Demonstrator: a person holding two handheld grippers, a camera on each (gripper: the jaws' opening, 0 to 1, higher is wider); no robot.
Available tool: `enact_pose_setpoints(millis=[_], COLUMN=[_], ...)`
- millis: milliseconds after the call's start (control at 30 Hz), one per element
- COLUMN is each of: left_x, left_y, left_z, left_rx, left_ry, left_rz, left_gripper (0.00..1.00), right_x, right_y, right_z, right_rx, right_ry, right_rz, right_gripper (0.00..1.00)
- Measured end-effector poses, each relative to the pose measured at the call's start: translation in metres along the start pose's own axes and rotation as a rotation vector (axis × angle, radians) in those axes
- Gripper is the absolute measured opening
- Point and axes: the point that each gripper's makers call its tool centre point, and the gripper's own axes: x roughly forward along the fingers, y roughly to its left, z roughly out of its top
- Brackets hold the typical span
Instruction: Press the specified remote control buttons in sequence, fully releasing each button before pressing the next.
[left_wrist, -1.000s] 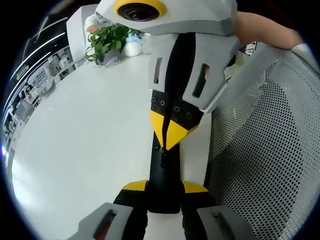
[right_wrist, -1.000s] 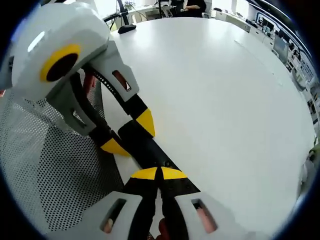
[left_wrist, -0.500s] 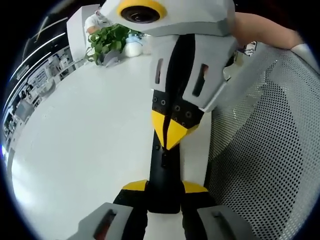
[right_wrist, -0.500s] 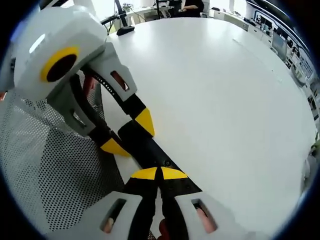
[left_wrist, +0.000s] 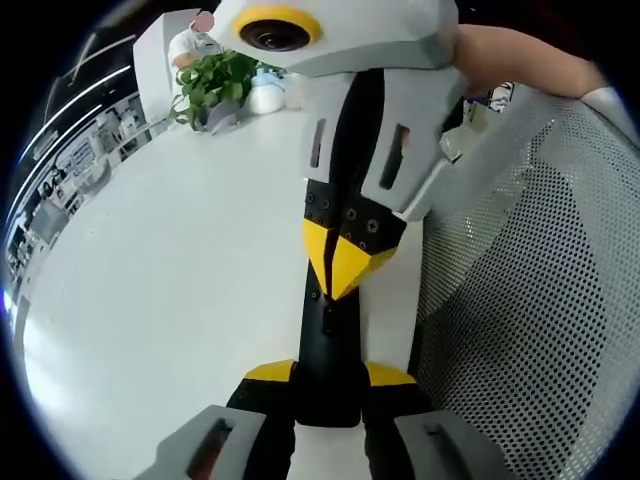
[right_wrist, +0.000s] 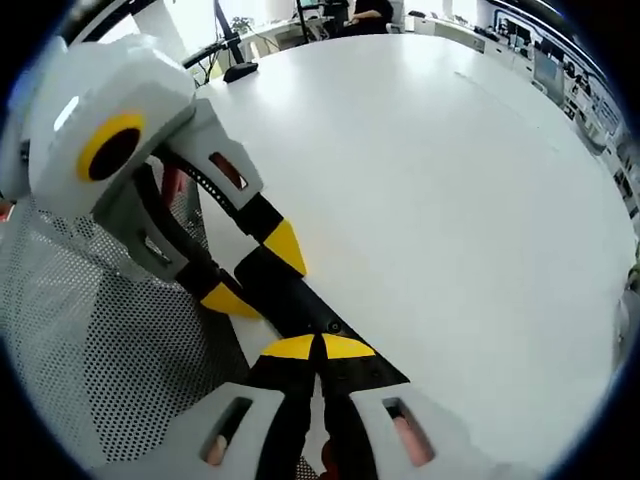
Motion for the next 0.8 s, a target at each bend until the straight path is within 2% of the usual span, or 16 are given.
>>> enact_pose_setpoints(millis=[100, 600, 667, 733, 800], left_x=[0.0000, 0.0000, -0.0001, -0.0002, -0.0002], left_y=[0.0000, -0.0002, -0.0003, -0.0003, -0.0003], left_z=[-0.0001, -0.0001, 0.0000, 0.0000, 0.0000], left_rx=[0.000, 0.004, 0.007, 0.008, 0.009], left_ry=[-0.001, -0.002, -0.003, -0.002, -0.001], left_rz=[0.000, -0.001, -0.002, -0.002, -0.002], left_gripper=[0.24, 0.24, 0.24, 0.24, 0.24], right_x=[0.0000, -0.0008, -0.0011, -0.0011, 0.0001], right_y=[0.0017, 0.0009, -0.0034, -0.0074, -0.0032], right_z=[-0.0006, -0.0013, 0.0004, -0.0003, 0.0002], right_rx=[-0.038, -0.075, -0.056, -0.079, -0.075], right_ry=[0.009, 0.029, 0.021, 0.027, 0.020], right_rz=[-0.009, -0.016, -0.039, -0.058, -0.033], right_gripper=[0.00, 0.00, 0.00, 0.00, 0.00])
